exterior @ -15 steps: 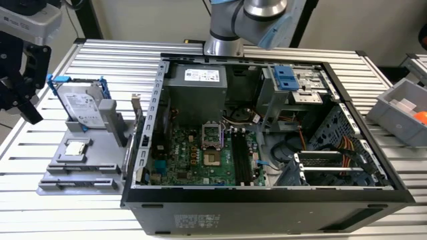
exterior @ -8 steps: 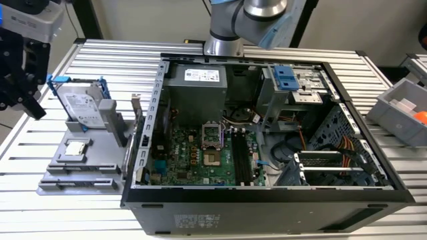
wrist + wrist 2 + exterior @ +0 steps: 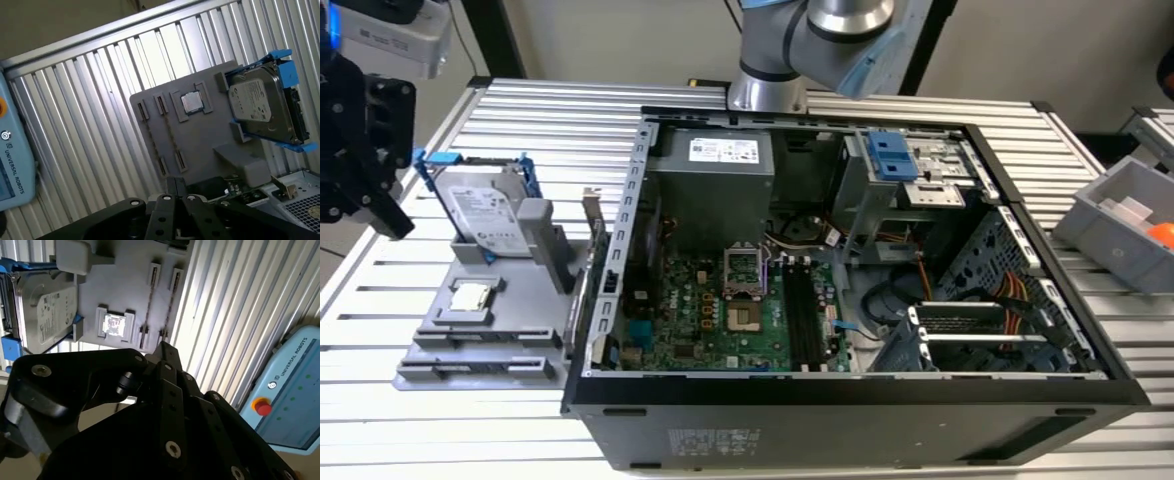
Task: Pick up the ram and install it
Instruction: 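Pick up the ram and move it above insertion slot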
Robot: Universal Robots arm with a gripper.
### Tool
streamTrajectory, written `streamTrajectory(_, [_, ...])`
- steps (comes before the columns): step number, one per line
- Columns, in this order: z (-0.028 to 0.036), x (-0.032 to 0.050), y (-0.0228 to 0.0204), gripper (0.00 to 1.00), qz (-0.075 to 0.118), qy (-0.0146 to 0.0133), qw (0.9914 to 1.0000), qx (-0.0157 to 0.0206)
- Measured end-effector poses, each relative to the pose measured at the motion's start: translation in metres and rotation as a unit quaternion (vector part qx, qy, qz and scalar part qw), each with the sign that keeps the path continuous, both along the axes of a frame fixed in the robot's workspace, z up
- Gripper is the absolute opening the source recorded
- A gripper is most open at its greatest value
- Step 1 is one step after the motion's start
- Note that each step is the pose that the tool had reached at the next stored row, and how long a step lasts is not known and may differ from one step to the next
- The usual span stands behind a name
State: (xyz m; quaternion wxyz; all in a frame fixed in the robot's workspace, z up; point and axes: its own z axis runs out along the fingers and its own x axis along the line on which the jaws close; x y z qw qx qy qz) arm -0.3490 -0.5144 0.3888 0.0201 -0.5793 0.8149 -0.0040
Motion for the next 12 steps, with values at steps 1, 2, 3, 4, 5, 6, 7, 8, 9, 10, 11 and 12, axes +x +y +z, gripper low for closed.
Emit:
streamTrajectory(1, [-0.0002, 0.0000, 0.0000, 0.00, 0.005, 0.0001, 0.99999, 0.0001])
streamTrajectory(2, [-0.0001, 0.0001, -0.0001, 0.00, 0.010, 0.0013, 0.99995, 0.0008])
streamTrajectory(3, [-0.0002, 0.0001, -0.0001, 0.00, 0.013, 0.0031, 0.99991, 0.0021])
streamTrajectory(4, [-0.0002, 0.0000, 0.0000, 0.00, 0.016, 0.0050, 0.99985, 0.0036])
streamTrajectory(5, [-0.0003, -0.0001, 0.0000, 0.00, 0.021, 0.0058, 0.99976, 0.0045])
streamTrajectory(6, [-0.0004, -0.0001, 0.0001, 0.00, 0.027, 0.0060, 0.99961, 0.0048])
streamTrajectory(7, [-0.0005, -0.0001, 0.0001, 0.00, 0.036, 0.0061, 0.99933, 0.0048])
streamTrajectory(8, [-0.0007, -0.0001, 0.0000, 0.00, 0.045, 0.0061, 0.99895, 0.0048])
streamTrajectory(9, [-0.0008, 0.0000, 0.0000, 0.00, 0.054, 0.0062, 0.99848, 0.0047])
streamTrajectory(10, [-0.0009, -0.0001, 0.0000, 0.00, 0.063, 0.0062, 0.99799, 0.0047])
streamTrajectory(11, [-0.0009, -0.0001, 0.0000, 0.00, 0.072, 0.0063, 0.99736, 0.0046])
streamTrajectory(12, [-0.0010, 0.0000, 0.0000, 0.00, 0.079, 0.0063, 0.99685, 0.0045])
